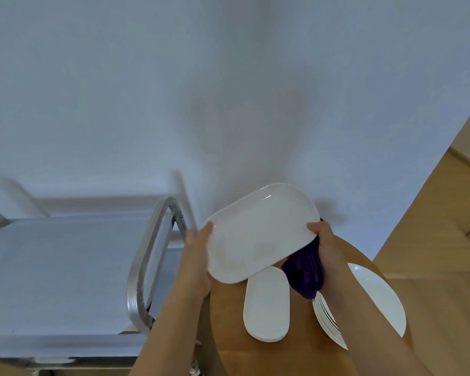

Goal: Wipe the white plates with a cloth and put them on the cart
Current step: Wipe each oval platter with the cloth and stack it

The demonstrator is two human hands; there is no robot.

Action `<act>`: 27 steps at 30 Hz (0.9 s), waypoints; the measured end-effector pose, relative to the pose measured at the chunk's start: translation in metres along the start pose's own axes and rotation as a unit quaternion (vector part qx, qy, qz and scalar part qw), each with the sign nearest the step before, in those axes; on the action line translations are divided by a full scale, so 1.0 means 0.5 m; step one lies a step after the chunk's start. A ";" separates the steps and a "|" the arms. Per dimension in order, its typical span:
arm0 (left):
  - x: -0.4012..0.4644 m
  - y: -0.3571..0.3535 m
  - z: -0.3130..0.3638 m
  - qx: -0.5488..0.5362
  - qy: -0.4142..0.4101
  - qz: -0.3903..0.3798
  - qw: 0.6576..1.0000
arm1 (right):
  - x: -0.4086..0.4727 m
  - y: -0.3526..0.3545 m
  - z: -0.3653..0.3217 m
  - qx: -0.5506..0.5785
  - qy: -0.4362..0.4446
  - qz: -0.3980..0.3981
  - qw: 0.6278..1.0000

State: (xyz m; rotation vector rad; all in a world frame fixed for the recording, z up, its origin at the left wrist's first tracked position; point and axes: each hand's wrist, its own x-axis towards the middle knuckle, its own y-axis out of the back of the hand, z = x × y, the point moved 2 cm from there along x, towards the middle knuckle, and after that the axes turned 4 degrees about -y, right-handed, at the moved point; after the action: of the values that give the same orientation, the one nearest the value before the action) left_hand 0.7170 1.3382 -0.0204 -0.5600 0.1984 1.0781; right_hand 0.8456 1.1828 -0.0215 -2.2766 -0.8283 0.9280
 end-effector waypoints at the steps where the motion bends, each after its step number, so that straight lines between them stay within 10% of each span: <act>1: 0.004 0.000 -0.003 -0.064 0.044 -0.057 0.995 | 0.001 0.004 0.003 -0.001 -0.006 -0.005 1.000; 8: 0.003 0.010 0.003 -0.044 -0.030 -0.086 0.995 | 0.002 0.019 -0.029 -0.189 0.212 0.293 0.913; 16: -0.033 -0.045 -0.032 0.093 -0.076 -0.129 0.984 | 0.043 -0.044 0.024 -0.638 0.338 0.274 0.636; 27: 0.002 -0.025 -0.032 0.023 -0.077 -0.099 0.992 | -0.021 -0.114 0.140 -0.715 0.454 0.030 0.531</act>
State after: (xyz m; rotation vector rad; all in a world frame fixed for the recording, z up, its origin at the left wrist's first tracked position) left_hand 0.7301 1.3264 -0.0303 -0.4431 0.0306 0.9169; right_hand 0.7681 1.2307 -0.0223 -3.2662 -1.0600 -1.6681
